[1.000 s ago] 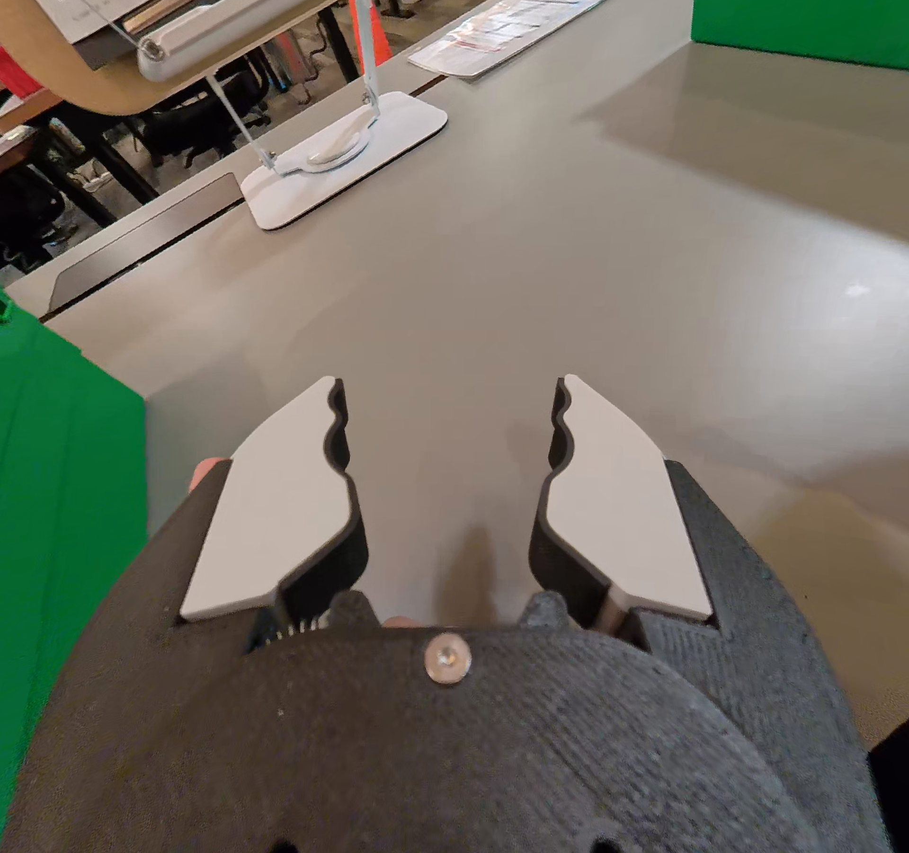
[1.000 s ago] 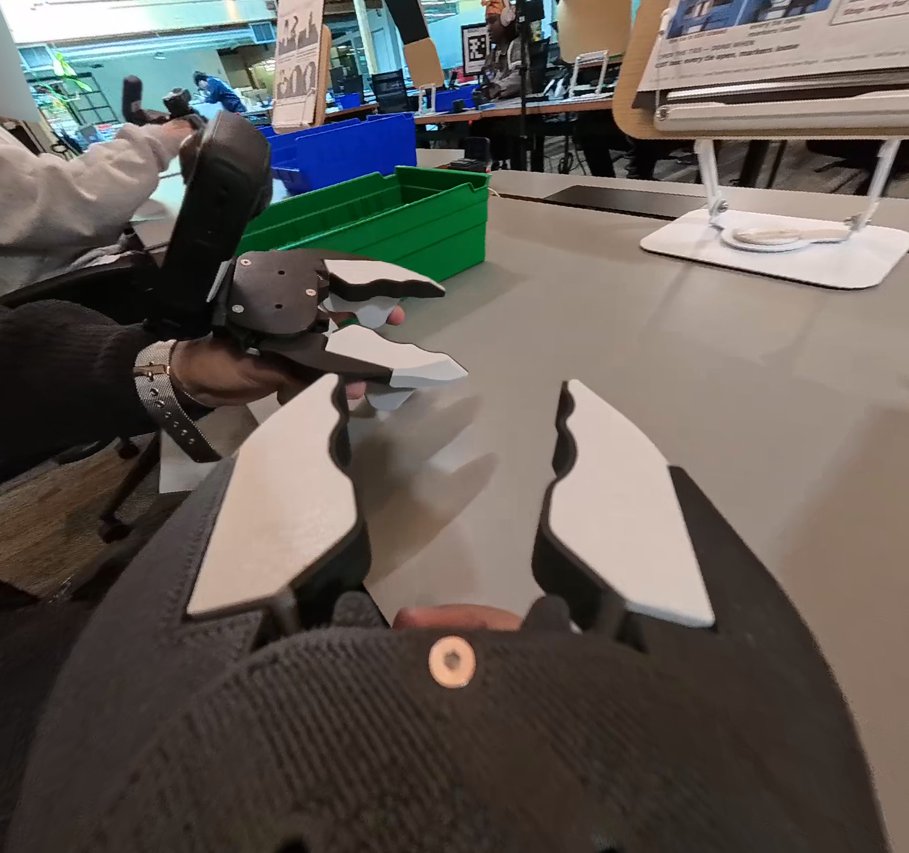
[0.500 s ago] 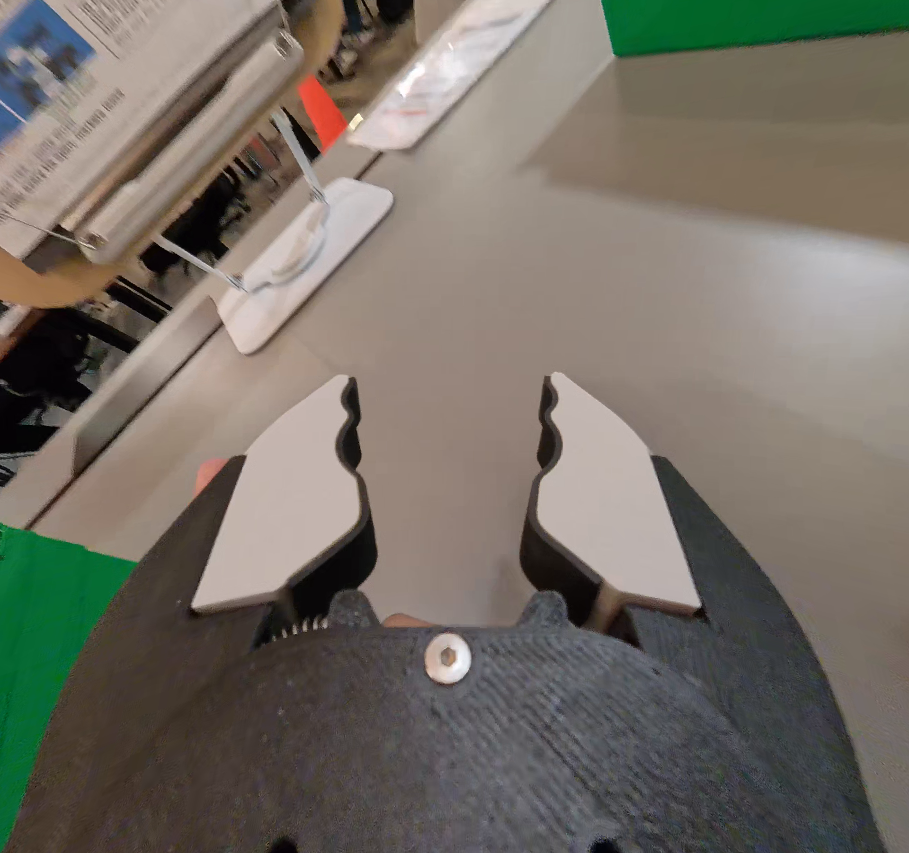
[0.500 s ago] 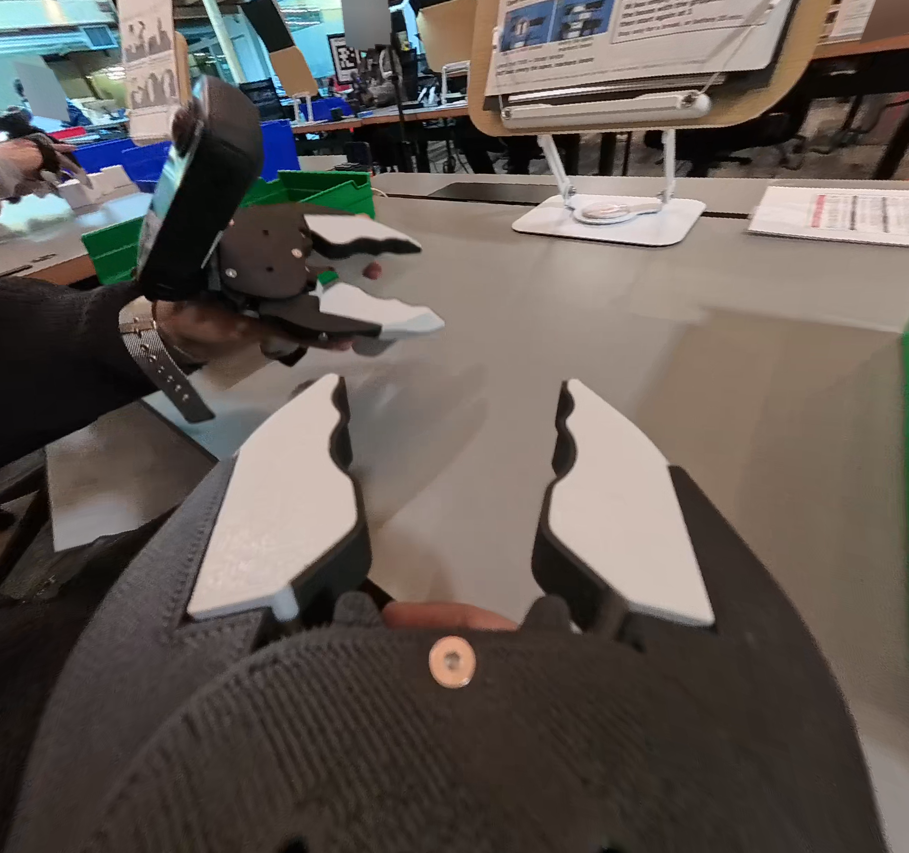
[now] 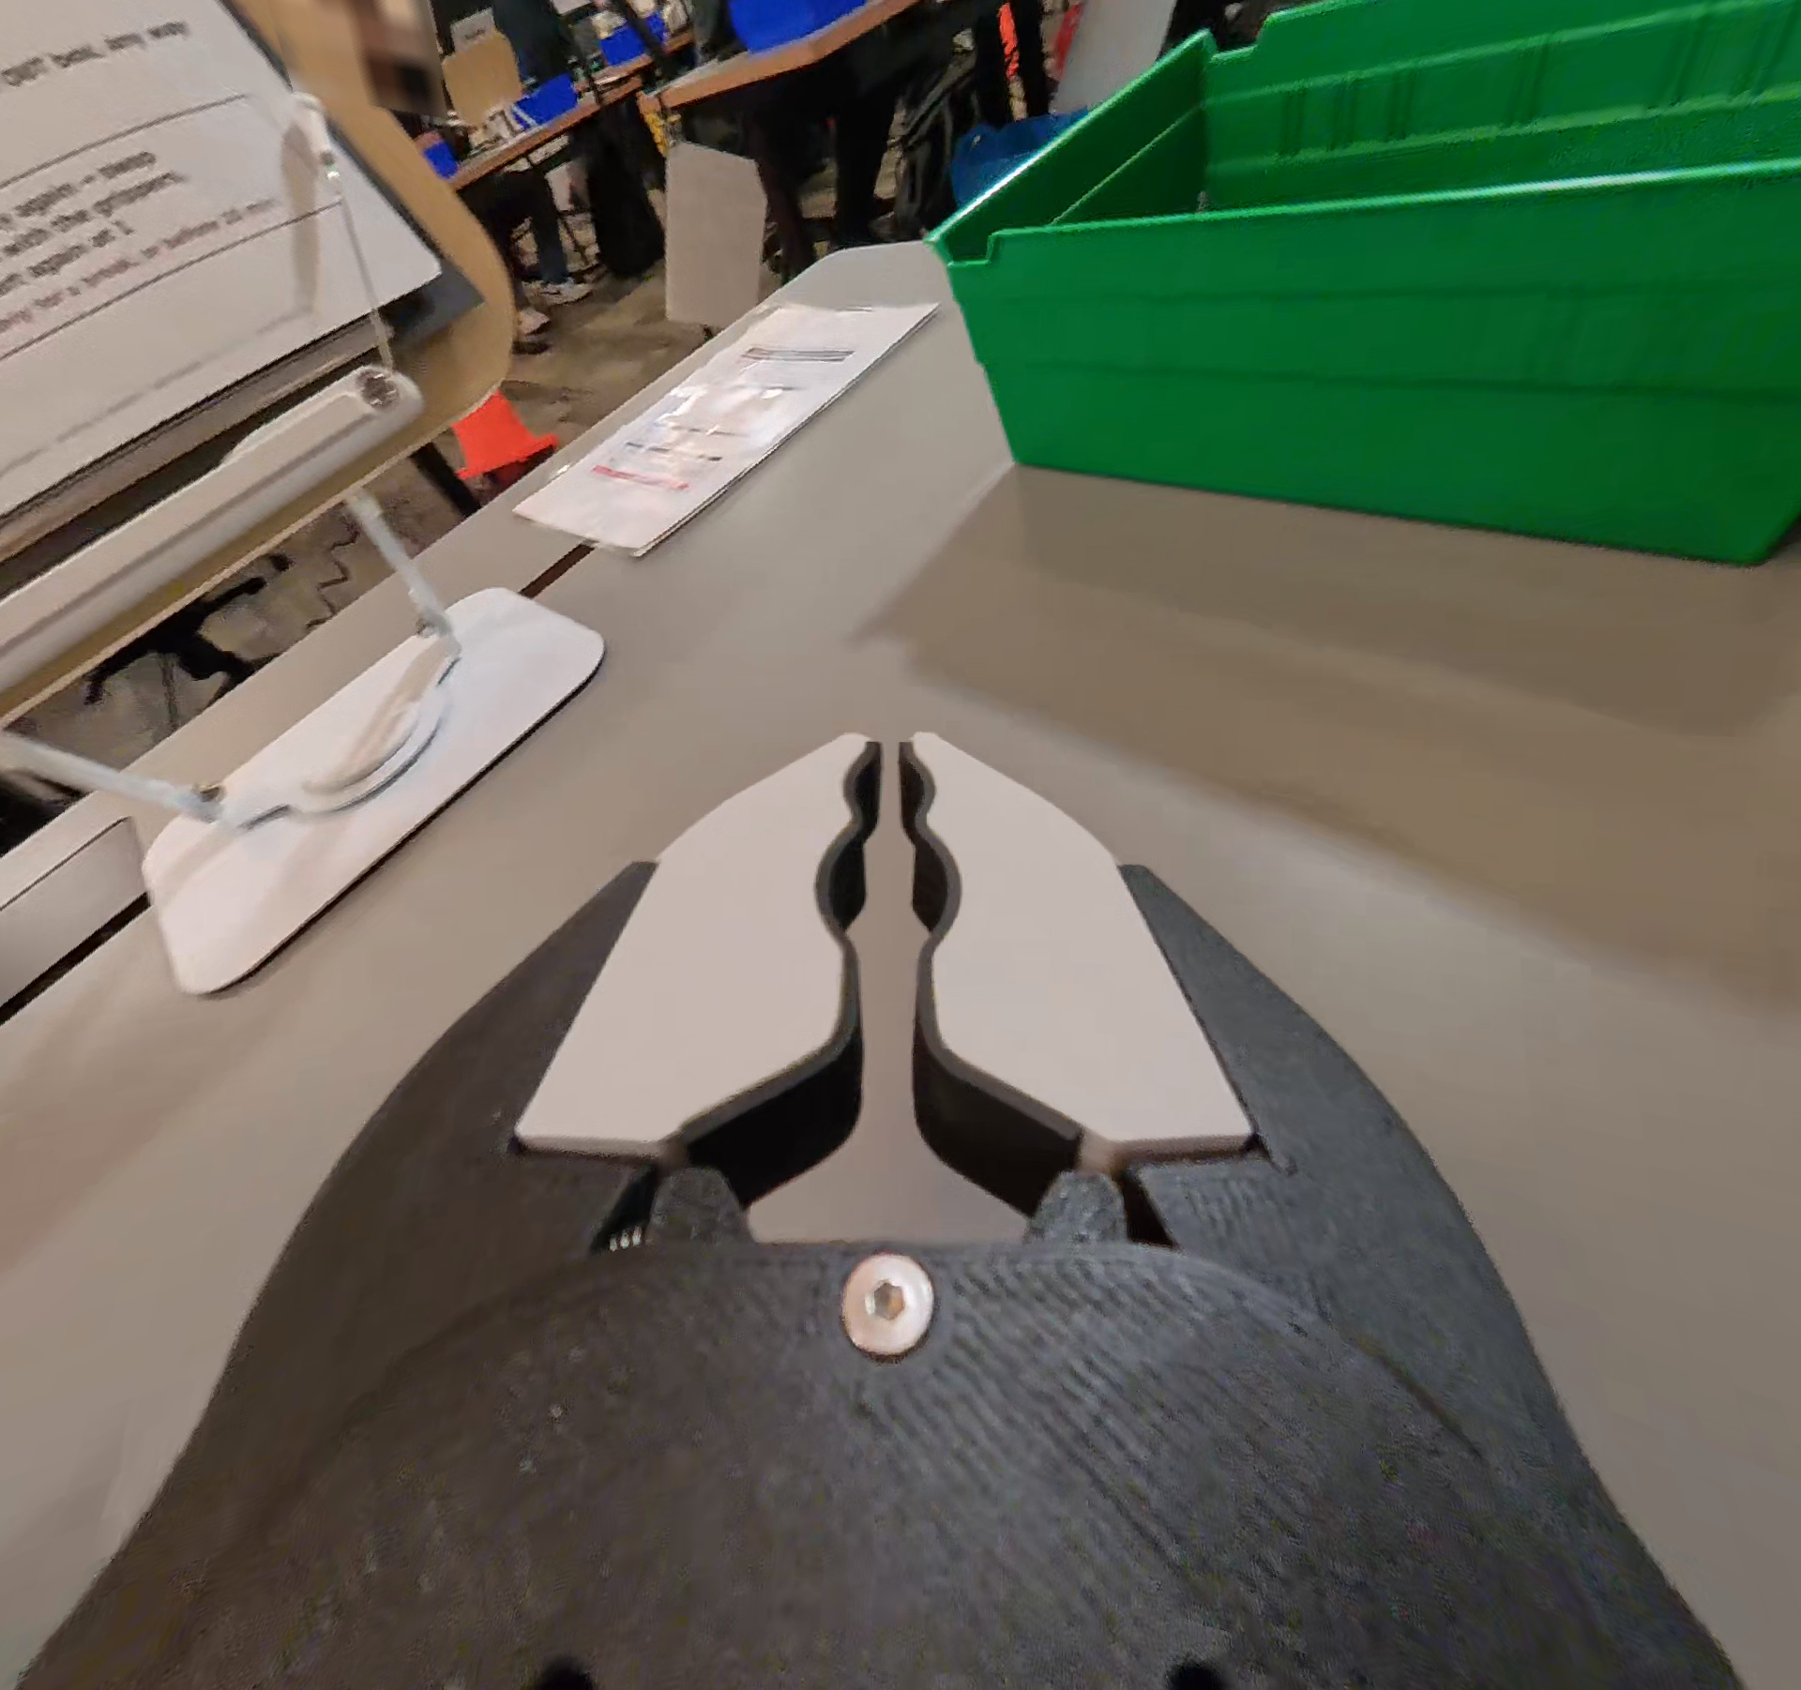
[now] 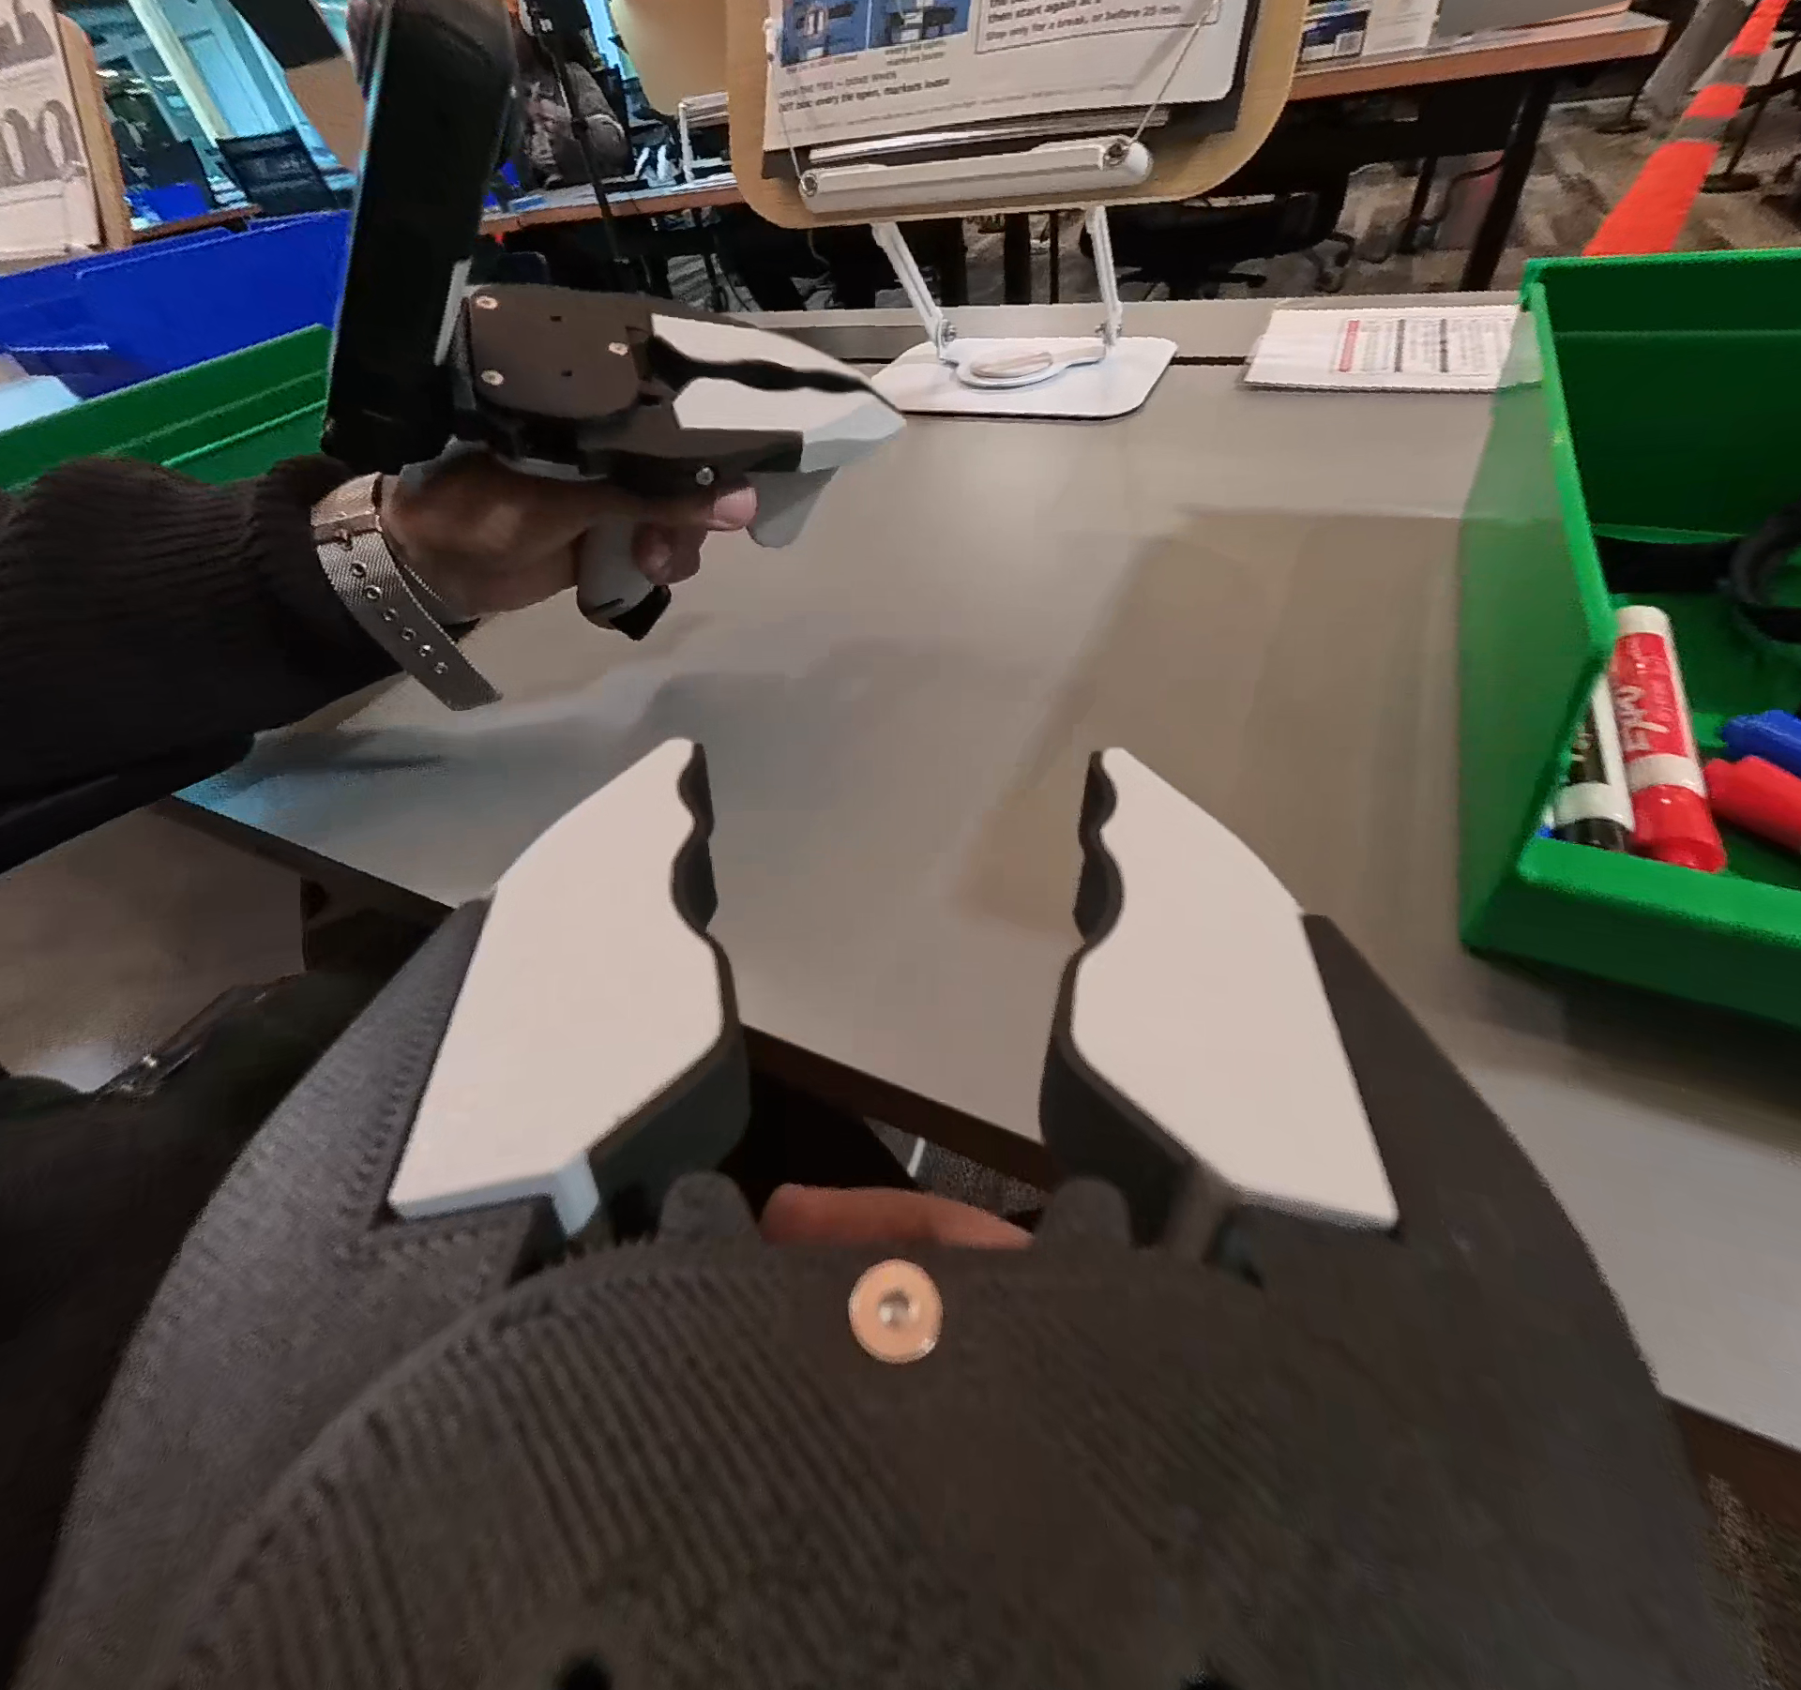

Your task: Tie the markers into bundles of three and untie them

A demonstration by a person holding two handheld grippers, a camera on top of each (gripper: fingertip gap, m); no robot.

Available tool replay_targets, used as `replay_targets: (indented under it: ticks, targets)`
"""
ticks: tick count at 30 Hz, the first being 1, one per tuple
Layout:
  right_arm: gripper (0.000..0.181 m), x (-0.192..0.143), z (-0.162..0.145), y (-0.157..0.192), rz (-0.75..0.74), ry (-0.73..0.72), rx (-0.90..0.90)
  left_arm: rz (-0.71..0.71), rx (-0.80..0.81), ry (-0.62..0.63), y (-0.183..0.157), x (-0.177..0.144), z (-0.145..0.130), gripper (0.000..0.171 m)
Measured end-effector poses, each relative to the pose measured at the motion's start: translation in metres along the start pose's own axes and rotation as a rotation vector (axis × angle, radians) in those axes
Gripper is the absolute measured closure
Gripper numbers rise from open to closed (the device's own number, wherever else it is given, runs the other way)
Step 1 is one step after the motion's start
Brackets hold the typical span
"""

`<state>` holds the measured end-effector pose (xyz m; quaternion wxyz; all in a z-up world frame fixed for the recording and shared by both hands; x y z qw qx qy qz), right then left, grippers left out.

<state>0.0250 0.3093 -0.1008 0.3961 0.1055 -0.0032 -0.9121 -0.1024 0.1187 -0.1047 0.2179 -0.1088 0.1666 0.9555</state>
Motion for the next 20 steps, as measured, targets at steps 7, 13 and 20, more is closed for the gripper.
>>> replay_targets:
  ticks: [7,13,20]
  targets:
    - [0.114,-0.002,-0.007,0.006,0.020,0.024,-0.018,-0.114,-0.010,0.079,-0.019,0.015,-0.008,0.171]
    - [0.117,0.005,-0.010,0.017,0.079,0.036,-0.054,-0.152,-0.022,0.093,-0.019,0.010,-0.010,0.171]
    - [0.121,0.018,-0.006,0.028,0.184,0.045,-0.027,-0.134,-0.015,0.129,-0.013,-0.004,-0.033,0.158]
Point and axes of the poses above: each gripper's, where its closed fingertips meet, x out along the fingers, z out of its top, y = z × x across the jaws, the point moved 5 cm from there along -x, back along the fingers, and after that the axes turned 2 degrees about -x, right-handed, at the moved point
